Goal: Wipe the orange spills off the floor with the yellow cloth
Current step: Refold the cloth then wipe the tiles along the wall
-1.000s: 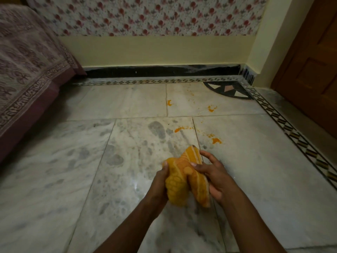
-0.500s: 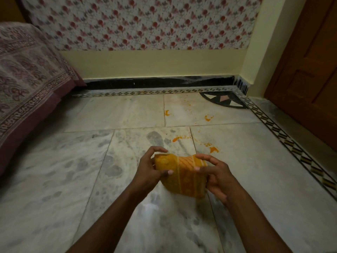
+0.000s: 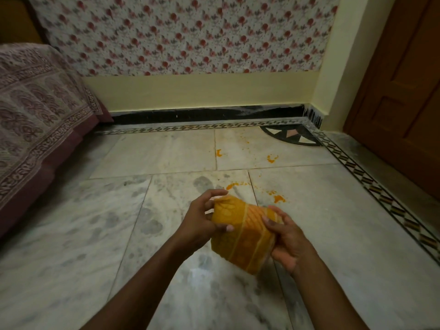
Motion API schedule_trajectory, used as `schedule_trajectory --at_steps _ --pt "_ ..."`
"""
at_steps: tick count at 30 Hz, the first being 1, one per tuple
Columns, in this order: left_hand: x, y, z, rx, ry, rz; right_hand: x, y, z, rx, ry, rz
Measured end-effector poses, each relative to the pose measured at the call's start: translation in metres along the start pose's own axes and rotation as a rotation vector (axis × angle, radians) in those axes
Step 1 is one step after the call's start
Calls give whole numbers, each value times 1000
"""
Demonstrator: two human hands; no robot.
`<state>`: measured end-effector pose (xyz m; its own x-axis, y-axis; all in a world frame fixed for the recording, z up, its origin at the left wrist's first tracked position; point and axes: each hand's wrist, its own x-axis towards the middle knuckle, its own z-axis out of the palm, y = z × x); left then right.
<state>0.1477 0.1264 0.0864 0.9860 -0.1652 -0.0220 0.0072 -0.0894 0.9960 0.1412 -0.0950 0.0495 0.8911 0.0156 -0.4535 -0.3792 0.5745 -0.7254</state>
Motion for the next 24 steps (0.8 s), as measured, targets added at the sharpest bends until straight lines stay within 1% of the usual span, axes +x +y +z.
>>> schedule_trajectory --at_steps 2,5,7,9,12,14,15,18,21,23,24 --pt "1 0 1 46 77 -1 -2 -3 3 28 23 -129" --pt "3 -2 6 112 189 30 -6 -5 5 -171 -7 -224" --pt "4 -4 8 127 237 43 -11 -9 8 -392 -24 -286" --pt "4 -6 11 158 255 53 -11 -12 10 -669 -9 -359" --pt "1 -8 15 283 290 107 -9 -14 12 -1007 65 -463" --pt "-2 -9 18 400 320 152 -4 -13 14 -1167 142 -544" --pt "-4 -12 20 457 327 178 -2 -11 13 -1233 167 -554" --pt "-4 -22 22 608 312 239 1 -6 10 -1372 141 -509" --pt "-1 -33 20 778 291 229 5 -9 8 -1425 96 -466" --pt "4 -34 22 759 252 230 9 -17 11 -1432 100 -490" --pt "9 -31 23 745 263 257 13 -21 13 -1447 107 -555"
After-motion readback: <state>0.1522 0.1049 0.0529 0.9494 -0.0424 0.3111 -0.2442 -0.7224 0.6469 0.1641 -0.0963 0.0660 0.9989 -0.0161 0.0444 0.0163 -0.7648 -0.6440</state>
